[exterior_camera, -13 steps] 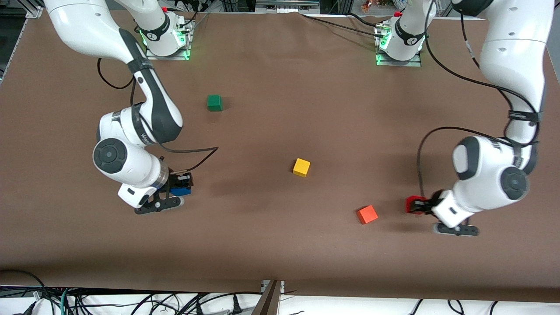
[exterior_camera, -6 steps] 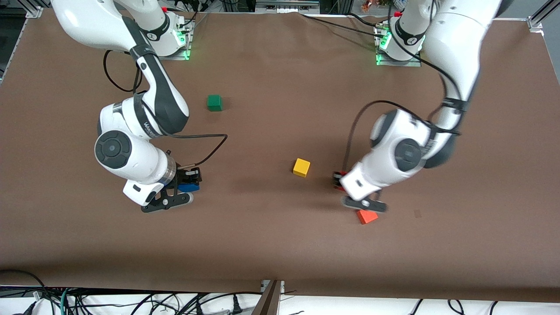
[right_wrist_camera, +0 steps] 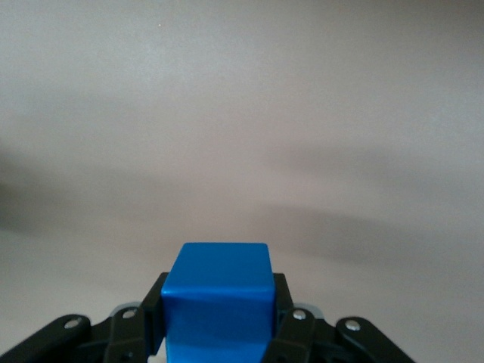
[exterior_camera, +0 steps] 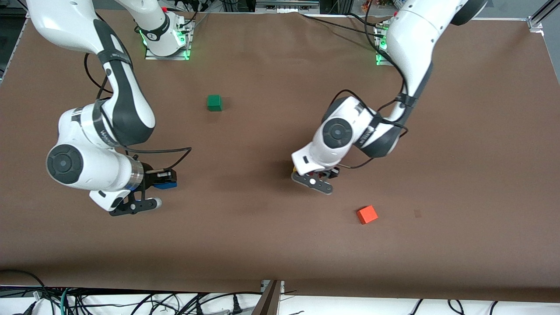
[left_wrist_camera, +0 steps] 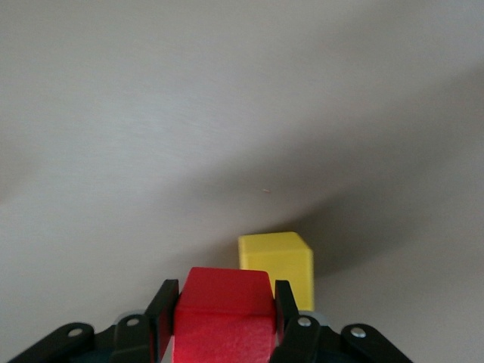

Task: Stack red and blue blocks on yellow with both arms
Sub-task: 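Carry the red cube with the left gripper onto the yellow cube, then open the left gripper and withdraw it from the stacked red cube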

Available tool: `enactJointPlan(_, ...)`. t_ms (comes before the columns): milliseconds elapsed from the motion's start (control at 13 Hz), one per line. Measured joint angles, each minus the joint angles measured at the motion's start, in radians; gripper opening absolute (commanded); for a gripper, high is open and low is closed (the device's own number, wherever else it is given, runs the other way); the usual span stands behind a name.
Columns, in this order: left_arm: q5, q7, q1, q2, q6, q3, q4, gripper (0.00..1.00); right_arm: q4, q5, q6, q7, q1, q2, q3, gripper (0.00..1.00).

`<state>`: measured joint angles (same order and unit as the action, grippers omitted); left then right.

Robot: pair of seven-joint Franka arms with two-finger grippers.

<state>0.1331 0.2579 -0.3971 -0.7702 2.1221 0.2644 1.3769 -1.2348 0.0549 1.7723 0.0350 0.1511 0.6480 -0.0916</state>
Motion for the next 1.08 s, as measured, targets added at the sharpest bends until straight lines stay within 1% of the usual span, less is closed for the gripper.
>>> enactJointPlan(231,0.003,0.000,-0.024,-0.038,0.000,-0.008,-0.031,0.00,0.000,0.000,-0.001,0.001,0.015,0.000,-0.005,0.46)
enactJointPlan(769,0.003,-0.001,-0.054,-0.049,0.000,-0.009,-0.050,0.00,0.000,0.000,-0.001,0.001,0.017,0.000,-0.005,0.46)
enactJointPlan(846,0.004,-0.001,-0.058,-0.049,-0.001,-0.014,-0.051,0.07,0.000,0.000,-0.001,0.001,0.017,0.000,-0.005,0.46)
enactJointPlan(923,0.004,0.000,-0.059,-0.049,-0.001,-0.018,-0.052,0.99,0.000,0.000,-0.001,0.001,0.017,0.000,-0.005,0.46)
enactJointPlan(1077,0.004,0.000,-0.061,-0.051,-0.001,-0.033,-0.056,1.00,0.000,0.000,-0.001,0.001,0.017,0.000,-0.005,0.46)
